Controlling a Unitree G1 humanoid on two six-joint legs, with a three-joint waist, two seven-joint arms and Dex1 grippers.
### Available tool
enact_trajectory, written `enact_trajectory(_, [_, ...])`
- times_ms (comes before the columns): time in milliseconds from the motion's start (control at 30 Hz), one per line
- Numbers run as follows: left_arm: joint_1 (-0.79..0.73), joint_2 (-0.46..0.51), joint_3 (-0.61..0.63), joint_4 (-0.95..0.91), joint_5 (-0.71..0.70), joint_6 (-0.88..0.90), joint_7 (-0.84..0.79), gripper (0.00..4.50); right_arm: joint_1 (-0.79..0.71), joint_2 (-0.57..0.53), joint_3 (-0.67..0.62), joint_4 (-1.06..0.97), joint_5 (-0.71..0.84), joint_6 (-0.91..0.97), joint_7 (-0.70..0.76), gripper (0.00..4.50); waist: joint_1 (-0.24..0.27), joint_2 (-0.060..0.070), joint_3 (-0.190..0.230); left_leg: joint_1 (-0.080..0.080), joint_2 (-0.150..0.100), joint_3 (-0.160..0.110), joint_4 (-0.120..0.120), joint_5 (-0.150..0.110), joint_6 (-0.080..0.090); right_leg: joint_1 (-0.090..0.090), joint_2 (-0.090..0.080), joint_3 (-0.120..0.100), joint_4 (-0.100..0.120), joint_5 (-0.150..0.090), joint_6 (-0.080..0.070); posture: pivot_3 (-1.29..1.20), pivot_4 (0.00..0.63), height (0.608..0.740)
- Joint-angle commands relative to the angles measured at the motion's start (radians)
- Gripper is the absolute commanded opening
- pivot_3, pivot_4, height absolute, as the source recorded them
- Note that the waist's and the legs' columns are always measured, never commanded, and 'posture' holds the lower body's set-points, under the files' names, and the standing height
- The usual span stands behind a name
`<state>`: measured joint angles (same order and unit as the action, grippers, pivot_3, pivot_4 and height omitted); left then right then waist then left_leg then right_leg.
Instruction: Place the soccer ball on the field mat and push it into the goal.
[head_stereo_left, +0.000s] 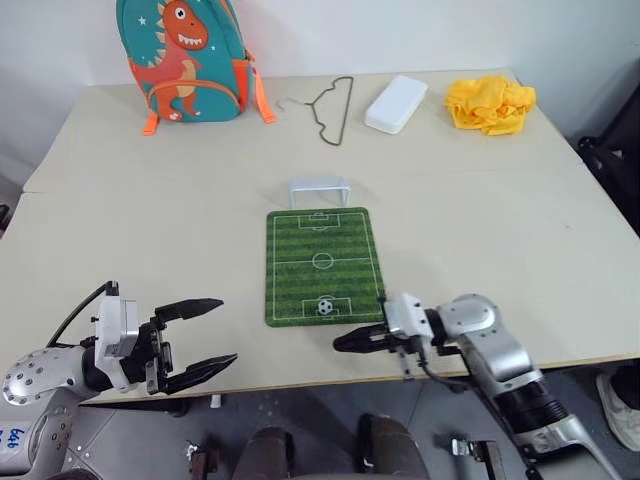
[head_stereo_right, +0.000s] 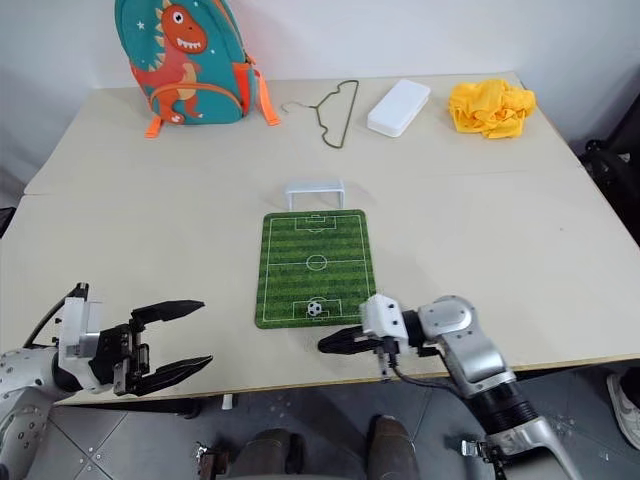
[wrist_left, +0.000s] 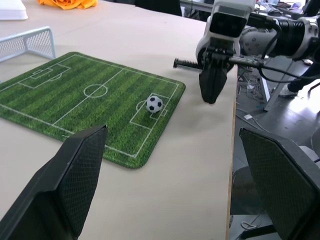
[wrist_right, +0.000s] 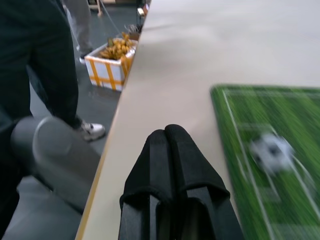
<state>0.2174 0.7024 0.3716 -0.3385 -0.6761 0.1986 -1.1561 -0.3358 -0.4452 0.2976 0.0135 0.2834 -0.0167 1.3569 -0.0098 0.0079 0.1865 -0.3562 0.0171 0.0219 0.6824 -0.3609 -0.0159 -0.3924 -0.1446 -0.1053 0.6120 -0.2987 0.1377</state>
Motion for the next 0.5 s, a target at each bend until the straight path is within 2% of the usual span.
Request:
enact_trajectory(33, [0.017,0.010,0.016,-0.019,-0.002,-0.001,0.001,4.50,-0.018,0.031,0.039,-0.023,-0.031,0.023,-0.051,0.03,0.003,0.000,0.000,0.000,0.000,0.000,0.000,0.000,0.000,0.000,0.000,0.000,0.000,0.000,0.000,0.00,0.150,0.740])
enact_trajectory(200, [0.018,0.011,0.018,-0.035,-0.004,0.007,0.020,4.50,-0.072,0.082,0.058,0.050,-0.075,0.028,-0.115,0.03,0.006,0.000,0.000,0.000,0.000,0.000,0.000,0.000,0.000,0.000,0.000,0.000,0.000,0.000,0.000,0.00,0.150,0.740])
enact_trajectory(500, [0.039,-0.007,0.018,-0.058,-0.001,-0.002,0.057,4.50,-0.167,0.110,0.049,0.189,-0.108,-0.033,-0.118,0.03,0.004,0.000,0.000,0.000,0.000,0.000,0.000,0.000,0.000,0.000,0.000,0.000,0.000,0.000,0.000,0.00,0.150,0.740])
